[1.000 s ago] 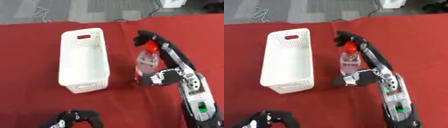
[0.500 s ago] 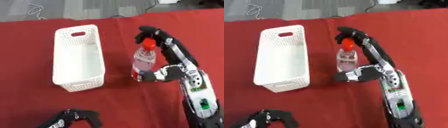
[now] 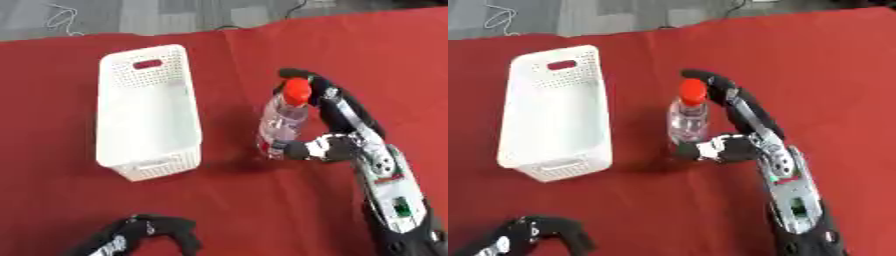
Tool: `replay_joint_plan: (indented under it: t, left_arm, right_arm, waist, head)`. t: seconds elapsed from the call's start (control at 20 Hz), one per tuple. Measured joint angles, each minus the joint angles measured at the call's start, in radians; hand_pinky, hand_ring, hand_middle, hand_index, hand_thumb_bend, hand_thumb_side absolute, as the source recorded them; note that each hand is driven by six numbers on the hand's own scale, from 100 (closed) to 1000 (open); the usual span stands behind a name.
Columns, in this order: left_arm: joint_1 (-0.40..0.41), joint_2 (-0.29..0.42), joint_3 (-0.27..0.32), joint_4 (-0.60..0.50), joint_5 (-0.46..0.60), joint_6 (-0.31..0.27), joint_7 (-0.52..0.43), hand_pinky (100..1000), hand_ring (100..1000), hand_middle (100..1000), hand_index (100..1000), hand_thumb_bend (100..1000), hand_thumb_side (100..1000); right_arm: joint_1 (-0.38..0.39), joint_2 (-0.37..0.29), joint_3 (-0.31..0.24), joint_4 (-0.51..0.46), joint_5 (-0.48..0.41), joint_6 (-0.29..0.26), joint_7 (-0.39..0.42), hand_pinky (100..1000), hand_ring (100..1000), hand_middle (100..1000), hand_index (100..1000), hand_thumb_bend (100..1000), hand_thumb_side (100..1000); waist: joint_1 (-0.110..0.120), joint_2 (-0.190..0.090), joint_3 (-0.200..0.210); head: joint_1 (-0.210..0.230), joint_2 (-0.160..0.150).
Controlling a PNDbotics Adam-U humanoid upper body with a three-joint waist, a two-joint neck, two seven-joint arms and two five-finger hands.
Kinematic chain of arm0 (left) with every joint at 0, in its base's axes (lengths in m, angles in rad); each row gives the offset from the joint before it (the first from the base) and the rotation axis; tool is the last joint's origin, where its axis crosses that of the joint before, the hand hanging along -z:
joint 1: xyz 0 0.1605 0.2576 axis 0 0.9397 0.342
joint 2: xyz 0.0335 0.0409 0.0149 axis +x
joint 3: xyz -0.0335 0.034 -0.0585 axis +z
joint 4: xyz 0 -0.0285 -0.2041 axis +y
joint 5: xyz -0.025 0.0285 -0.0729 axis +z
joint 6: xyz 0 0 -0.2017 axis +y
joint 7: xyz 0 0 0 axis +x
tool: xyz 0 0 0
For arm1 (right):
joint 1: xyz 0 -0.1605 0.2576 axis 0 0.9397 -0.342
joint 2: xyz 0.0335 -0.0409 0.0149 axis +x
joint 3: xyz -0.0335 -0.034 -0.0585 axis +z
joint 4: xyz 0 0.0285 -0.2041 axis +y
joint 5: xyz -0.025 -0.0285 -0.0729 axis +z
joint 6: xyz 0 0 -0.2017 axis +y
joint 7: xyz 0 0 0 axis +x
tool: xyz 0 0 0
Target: Pick up objects on the table and place them in the box.
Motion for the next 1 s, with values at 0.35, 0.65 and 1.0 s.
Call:
replay_joint_plan:
  t: [0.35, 0.65, 1.0]
  left_arm:
    - [0.0, -0.002, 0.0, 0.0, 0.0, 0.0, 0.0, 708, 719, 615, 928, 202, 838]
    - [-0.001, -0.002, 0.0, 0.0, 0.006, 0.003, -0.003, 709, 719, 614, 928, 207, 832]
    - [-0.009, -0.002, 0.0, 0.0, 0.016, 0.011, -0.011, 709, 719, 613, 929, 208, 833]
  right_arm:
    - [0.0, -0.002, -0.002, 0.028, 0.006, -0.001, -0.016, 781, 651, 653, 886, 1000, 541]
    - [-0.004, 0.017, 0.002, 0.028, 0.08, 0.017, -0.031, 867, 734, 748, 983, 1000, 541]
    - [-0.019, 0.047, 0.013, 0.029, 0.235, 0.062, -0.069, 834, 710, 740, 976, 1000, 541]
  waist:
    - [-0.004, 0.0, 0.008]
    - [-0.016, -0.001, 0.026]
    - [-0.03, -0.005, 0.039]
  head:
    - [-0.001, 0.0]
    - [-0.001, -0.009]
    - [-0.001, -0.02]
